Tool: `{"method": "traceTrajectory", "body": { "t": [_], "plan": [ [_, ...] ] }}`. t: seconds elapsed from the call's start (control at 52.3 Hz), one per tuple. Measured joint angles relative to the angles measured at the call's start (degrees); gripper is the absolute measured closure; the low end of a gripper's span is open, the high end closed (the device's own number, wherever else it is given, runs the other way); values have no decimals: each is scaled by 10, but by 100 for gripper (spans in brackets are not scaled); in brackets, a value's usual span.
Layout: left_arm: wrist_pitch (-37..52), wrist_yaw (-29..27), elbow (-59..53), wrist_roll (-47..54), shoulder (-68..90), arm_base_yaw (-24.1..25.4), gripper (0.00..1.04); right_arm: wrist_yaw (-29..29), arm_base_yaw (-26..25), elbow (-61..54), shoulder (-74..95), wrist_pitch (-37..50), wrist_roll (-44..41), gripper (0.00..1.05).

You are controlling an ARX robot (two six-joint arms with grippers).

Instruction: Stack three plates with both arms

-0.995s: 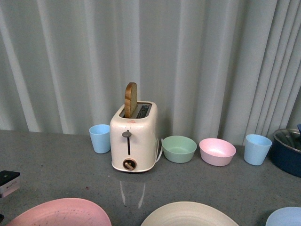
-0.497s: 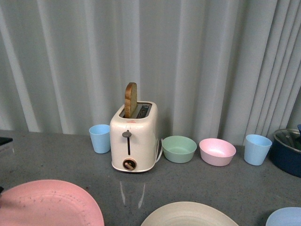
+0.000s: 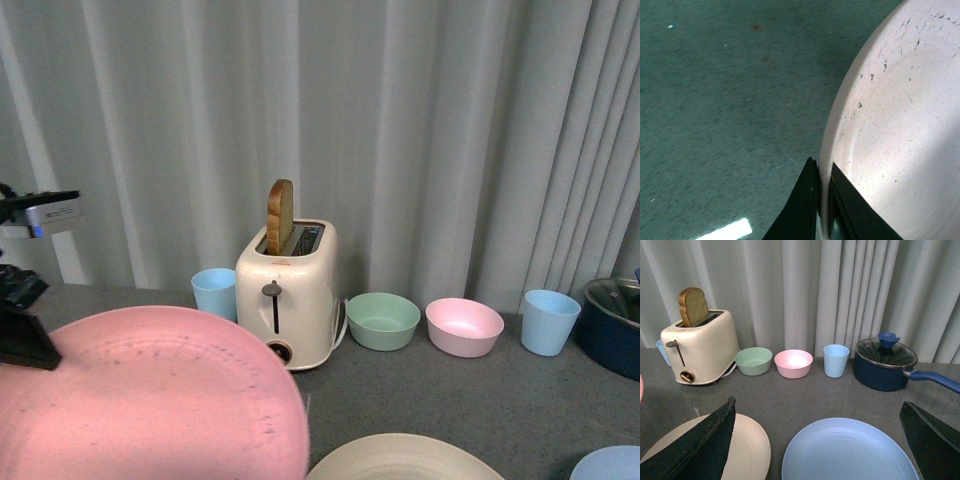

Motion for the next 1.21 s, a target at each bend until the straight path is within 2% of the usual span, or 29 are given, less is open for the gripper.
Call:
{"method": "traceTrajectory", "body": {
  "t": [0.115,0.249,0.536,0.765,1.205],
  "plan": [
    [4,6,0,-43,-1,-70,101,0,0,0,0,0,0,7],
    [24,-1,0,-84,10,-130,101,0,0,0,0,0,0,7],
    [44,-34,33,-154,91,-217,101,0,0,0,0,0,0,7],
    [47,-50,121,-182,168,-252,101,0,0,0,0,0,0,7],
    [68,-69,143,-187,234,-254,101,0,0,0,0,0,0,7]
  ]
}}
